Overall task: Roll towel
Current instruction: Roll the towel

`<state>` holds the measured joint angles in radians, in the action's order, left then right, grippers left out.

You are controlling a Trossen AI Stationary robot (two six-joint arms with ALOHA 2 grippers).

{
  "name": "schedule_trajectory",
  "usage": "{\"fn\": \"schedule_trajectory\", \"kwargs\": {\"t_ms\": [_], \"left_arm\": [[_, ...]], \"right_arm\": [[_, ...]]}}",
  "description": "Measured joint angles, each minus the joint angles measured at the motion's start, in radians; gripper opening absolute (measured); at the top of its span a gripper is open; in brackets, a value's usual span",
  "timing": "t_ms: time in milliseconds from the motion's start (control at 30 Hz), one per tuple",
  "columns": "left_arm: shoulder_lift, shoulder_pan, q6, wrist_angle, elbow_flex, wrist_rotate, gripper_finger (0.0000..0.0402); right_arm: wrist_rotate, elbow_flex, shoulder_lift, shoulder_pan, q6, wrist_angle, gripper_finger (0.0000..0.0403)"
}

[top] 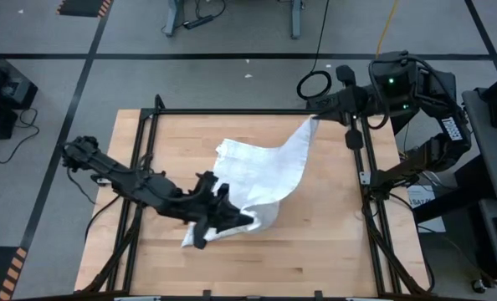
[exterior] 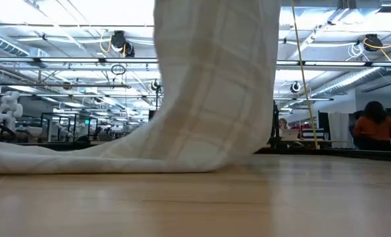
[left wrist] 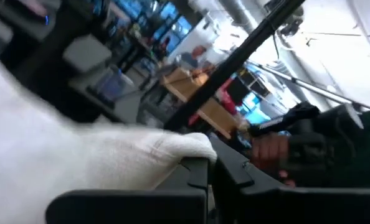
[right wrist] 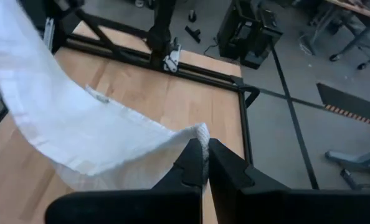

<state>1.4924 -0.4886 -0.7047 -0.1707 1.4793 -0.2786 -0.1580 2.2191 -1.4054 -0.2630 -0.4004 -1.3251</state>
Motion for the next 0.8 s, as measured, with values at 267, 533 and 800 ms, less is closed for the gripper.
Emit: {"fn": "schedule_trajectory", "kwargs": {"t_ms": [267,533,800], "left_arm": [[0.030,-0.034,0.194,-0.003,0.094,-0.008,0.0003],[-0.136,-0.006,0.507,0.179,0.094,-0.330,0.0003],[-0.288,0.267,0.740,0.177,0.093,-0.340,0.0003]], "right_arm": [[-0.003,0.083,0.030,0.000,0.189,-0.015,0.0002],[0.051,0.129,0.027,-0.001,0.291,0.217,0.0002],[0.205,0.129,-0.053,-0.084,0.212,0.561,0.0002]]}}
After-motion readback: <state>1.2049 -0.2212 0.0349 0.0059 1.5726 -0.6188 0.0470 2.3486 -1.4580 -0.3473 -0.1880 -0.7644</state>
